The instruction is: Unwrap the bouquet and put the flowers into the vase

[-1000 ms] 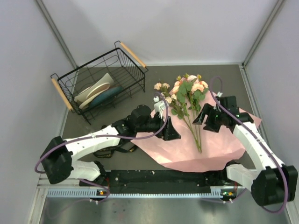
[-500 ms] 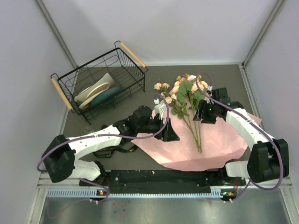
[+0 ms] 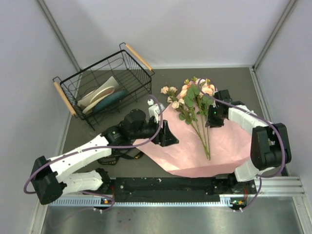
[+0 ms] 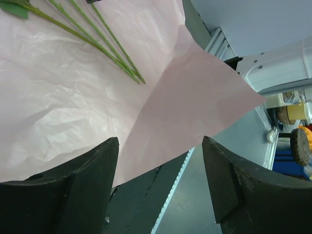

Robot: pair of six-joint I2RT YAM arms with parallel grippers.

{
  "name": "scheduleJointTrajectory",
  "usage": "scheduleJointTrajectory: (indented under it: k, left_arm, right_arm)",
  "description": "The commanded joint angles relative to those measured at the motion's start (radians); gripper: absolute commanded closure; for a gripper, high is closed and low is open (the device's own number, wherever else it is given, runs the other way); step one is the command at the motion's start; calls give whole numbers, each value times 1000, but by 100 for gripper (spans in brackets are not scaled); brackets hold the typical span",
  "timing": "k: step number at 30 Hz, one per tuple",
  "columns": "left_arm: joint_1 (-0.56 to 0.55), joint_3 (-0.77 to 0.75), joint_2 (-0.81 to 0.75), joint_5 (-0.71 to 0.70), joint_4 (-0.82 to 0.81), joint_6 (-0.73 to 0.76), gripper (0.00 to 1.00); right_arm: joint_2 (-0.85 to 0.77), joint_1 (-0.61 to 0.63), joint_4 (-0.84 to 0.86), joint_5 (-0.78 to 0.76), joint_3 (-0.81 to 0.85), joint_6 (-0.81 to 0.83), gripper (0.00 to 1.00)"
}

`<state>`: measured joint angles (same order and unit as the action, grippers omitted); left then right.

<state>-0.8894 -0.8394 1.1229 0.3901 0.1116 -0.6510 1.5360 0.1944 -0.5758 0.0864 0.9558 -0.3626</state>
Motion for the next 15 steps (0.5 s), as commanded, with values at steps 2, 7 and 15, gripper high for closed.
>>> scheduleJointTrajectory:
  k: [2, 7, 15]
  left_arm:
    - [15, -24, -63, -74, 37, 33, 24]
    - [30, -23, -75, -80, 31, 30, 22]
    - [40, -27, -94, -91, 45, 34, 19]
  right_arm:
    - [24, 7, 92, 3, -5, -4, 73]
    - [53, 8, 117, -10, -12, 4, 75]
    - [79, 8, 140, -33, -17, 20, 99]
